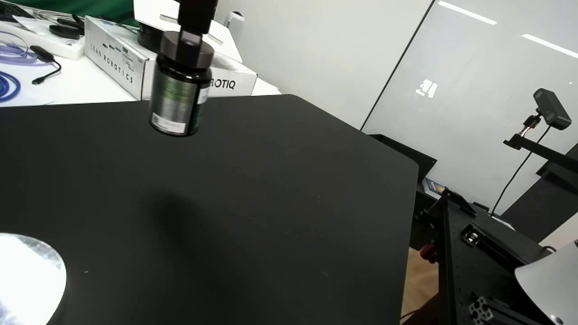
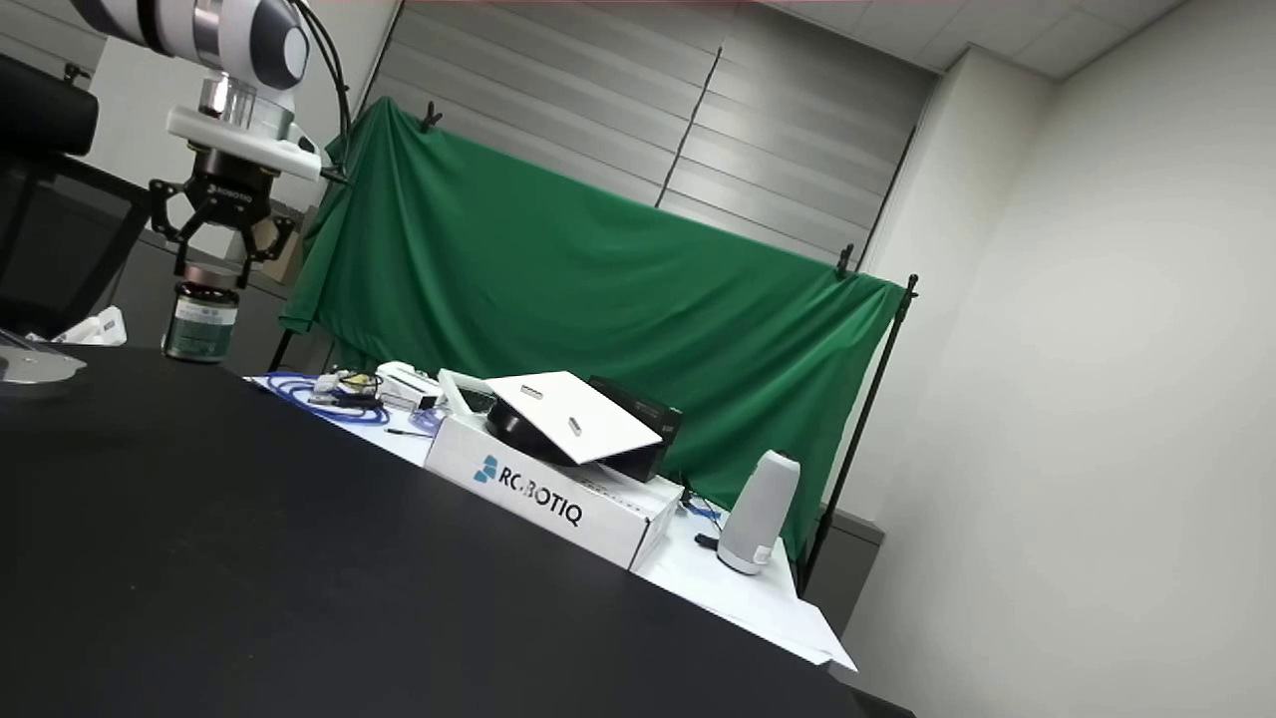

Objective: Pick up the vial and move it to the left, bring it back and put it down again, pick it up and move it forward

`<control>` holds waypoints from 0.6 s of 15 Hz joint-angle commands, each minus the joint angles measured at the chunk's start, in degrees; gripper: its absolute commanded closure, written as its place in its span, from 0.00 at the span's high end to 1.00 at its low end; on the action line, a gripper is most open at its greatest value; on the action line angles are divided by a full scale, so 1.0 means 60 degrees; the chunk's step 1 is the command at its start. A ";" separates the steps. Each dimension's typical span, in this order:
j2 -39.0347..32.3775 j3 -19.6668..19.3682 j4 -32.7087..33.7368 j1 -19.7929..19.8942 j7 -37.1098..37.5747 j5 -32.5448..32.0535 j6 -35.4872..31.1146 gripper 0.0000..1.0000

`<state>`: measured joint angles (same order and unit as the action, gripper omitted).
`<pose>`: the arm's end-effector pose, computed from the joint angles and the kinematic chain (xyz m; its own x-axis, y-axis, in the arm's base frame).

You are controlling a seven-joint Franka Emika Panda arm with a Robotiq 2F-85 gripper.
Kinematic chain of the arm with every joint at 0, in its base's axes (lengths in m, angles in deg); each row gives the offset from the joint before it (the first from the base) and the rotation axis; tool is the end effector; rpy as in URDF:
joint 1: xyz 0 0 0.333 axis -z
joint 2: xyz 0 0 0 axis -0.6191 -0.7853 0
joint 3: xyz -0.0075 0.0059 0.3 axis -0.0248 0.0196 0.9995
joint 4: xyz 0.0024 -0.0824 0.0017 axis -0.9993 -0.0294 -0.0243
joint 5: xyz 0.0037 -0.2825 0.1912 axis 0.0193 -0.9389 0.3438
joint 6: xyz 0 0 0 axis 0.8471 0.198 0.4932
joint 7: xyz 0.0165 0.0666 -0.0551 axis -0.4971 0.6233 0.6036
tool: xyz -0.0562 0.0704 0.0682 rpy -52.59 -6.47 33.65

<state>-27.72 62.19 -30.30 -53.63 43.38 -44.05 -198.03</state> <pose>0.5533 0.2663 0.3303 0.6228 0.7815 0.0378 0.7739 -0.6224 0.1175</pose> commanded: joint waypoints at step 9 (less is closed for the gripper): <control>-0.1224 0.0246 0.1602 -0.0622 -0.0468 -0.0140 0.0252 0.61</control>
<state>-34.94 63.64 -20.95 -57.31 40.53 -44.87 -196.70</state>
